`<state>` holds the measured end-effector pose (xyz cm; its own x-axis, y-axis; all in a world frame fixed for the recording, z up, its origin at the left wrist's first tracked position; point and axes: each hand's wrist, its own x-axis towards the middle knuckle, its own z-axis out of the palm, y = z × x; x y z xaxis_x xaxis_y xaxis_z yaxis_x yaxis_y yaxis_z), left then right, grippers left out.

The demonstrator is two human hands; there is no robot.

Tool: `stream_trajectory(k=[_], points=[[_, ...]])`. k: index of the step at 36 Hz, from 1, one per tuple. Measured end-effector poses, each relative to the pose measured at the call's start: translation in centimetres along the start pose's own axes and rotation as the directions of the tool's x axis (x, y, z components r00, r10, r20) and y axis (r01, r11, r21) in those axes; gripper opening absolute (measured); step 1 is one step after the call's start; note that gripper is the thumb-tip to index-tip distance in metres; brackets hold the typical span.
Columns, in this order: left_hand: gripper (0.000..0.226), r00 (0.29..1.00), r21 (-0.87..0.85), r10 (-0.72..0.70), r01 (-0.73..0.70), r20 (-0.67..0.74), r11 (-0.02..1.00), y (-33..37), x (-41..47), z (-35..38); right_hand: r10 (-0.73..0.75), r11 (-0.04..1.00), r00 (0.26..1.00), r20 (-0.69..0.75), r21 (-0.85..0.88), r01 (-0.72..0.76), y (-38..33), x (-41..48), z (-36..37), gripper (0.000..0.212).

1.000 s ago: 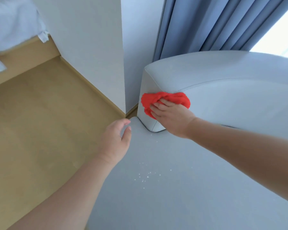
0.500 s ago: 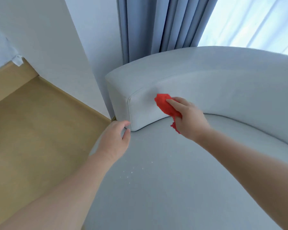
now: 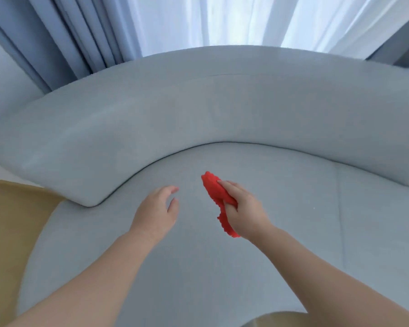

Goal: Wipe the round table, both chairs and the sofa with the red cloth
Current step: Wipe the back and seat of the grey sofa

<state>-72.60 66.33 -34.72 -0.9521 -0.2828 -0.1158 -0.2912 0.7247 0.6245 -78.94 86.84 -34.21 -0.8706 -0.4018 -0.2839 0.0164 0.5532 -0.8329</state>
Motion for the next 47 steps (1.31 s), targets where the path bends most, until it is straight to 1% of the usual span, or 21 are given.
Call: stream_trajectory(k=[2, 4, 8, 10, 13, 16, 19, 20, 22, 24, 26, 29, 31, 33, 36, 38, 40, 42, 44, 45, 47], points=[[0.031, 0.997, 0.014, 0.058, -0.059, 0.044, 0.998, 3.3, 0.9, 2.6, 0.049, 0.999, 0.997, -0.058, 0.023, -0.048, 2.3, -1.1, -4.1, 0.057], [0.036, 0.989, 0.018, 0.104, -0.106, 0.106, 0.994, 6.9, 1.7, 5.0, 0.122, 0.990, 0.982, -0.141, 0.081, -0.112, 4.7, -2.3, -8.3, 0.055], [0.039, 0.959, 0.001, 0.202, -0.206, 0.197, 0.979, 15.2, 3.5, 9.7, 0.295, 0.942, 0.910, -0.290, 0.250, -0.225, 9.1, -4.8, -16.9, 0.050], [0.035, 0.945, -0.014, 0.254, -0.256, 0.205, 0.967, 19.6, 4.5, 11.9, 0.356, 0.914, 0.867, -0.348, 0.321, -0.247, 10.7, -5.9, -20.8, 0.048], [0.036, 0.924, -0.050, 0.315, -0.312, 0.216, 0.949, 25.6, 5.8, 15.2, 0.389, 0.907, 0.818, -0.424, 0.334, -0.258, 13.1, -6.9, -26.0, 0.047], [0.032, 0.885, -0.081, 0.393, -0.385, 0.252, 0.919, 30.1, 6.8, 18.9, 0.424, 0.892, 0.757, -0.498, 0.376, -0.252, 15.3, -7.8, -30.3, 0.048], [0.032, 0.839, -0.100, 0.458, -0.449, 0.295, 0.888, 33.0, 7.2, 21.7, 0.462, 0.877, 0.686, -0.562, 0.404, -0.259, 17.1, -9.0, -33.5, 0.047], [0.036, 0.824, -0.097, 0.464, -0.460, 0.324, 0.883, 33.6, 7.3, 22.5, 0.480, 0.869, 0.666, -0.572, 0.414, -0.271, 17.7, -9.5, -34.2, 0.046], [0.050, 0.793, -0.090, 0.475, -0.480, 0.380, 0.873, 35.0, 7.5, 23.7, 0.508, 0.856, 0.626, -0.591, 0.426, -0.293, 18.9, -10.2, -35.6, 0.045], [0.056, 0.768, -0.075, 0.494, -0.511, 0.407, 0.856, 36.2, 8.4, 25.6, 0.540, 0.838, 0.587, -0.604, 0.455, -0.302, 20.6, -10.7, -37.2, 0.042], [0.053, 0.757, -0.049, 0.502, -0.533, 0.419, 0.845, 37.2, 9.1, 27.5, 0.566, 0.821, 0.555, -0.609, 0.482, -0.307, 22.4, -10.8, -38.7, 0.041], [0.036, 0.730, -0.028, 0.535, -0.580, 0.425, 0.814, 38.9, 9.8, 31.7, 0.585, 0.809, 0.517, -0.625, 0.496, -0.316, 25.7, -10.8, -41.4, 0.039], [0.037, 0.712, 0.005, 0.558, -0.619, 0.426, 0.786, 39.8, 10.1, 35.3, 0.592, 0.805, 0.501, -0.631, 0.487, -0.338, 28.1, -10.4, -43.6, 0.034], [0.040, 0.713, 0.069, 0.555, -0.638, 0.429, 0.767, 40.6, 10.5, 39.0, 0.601, 0.799, 0.503, -0.621, 0.491, -0.347, 31.1, -9.6, -45.8, 0.033], [0.048, 0.741, 0.178, 0.519, -0.631, 0.426, 0.755, 41.8, 11.7, 45.0, 0.598, 0.801, 0.507, -0.621, 0.492, -0.341, 36.1, -8.1, -49.3, 0.036], [0.054, 0.767, 0.289, 0.461, -0.611, 0.446, 0.737, 42.0, 12.3, 48.6, 0.590, 0.806, 0.513, -0.624, 0.495, -0.325, 39.0, -7.4, -51.5, 0.036], [0.059, 0.806, 0.377, 0.390, -0.564, 0.445, 0.734, 41.5, 12.8, 51.3, 0.570, 0.816, 0.531, -0.627, 0.509, -0.274, 41.3, -6.7, -53.5, 0.032], [0.062, 0.843, 0.427, 0.341, -0.512, 0.415, 0.746, 40.9, 13.8, 53.6, 0.567, 0.814, 0.522, -0.637, 0.532, -0.235, 43.3, -5.9, -55.8, 0.034], [0.064, 0.864, 0.466, 0.314, -0.482, 0.394, 0.742, 39.9, 15.3, 55.5, 0.580, 0.799, 0.499, -0.644, 0.568, -0.196, 44.7, -4.6, -58.1, 0.045], [0.066, 0.864, 0.473, 0.321, -0.486, 0.389, 0.735, 39.3, 16.0, 56.3, 0.578, 0.796, 0.494, -0.650, 0.584, -0.163, 45.3, -3.9, -59.3, 0.048], [0.072, 0.847, 0.469, 0.356, -0.519, 0.394, 0.715, 38.1, 16.6, 57.6, 0.560, 0.798, 0.492, -0.667, 0.594, -0.103, 45.8, -2.3, -61.1, 0.048]])
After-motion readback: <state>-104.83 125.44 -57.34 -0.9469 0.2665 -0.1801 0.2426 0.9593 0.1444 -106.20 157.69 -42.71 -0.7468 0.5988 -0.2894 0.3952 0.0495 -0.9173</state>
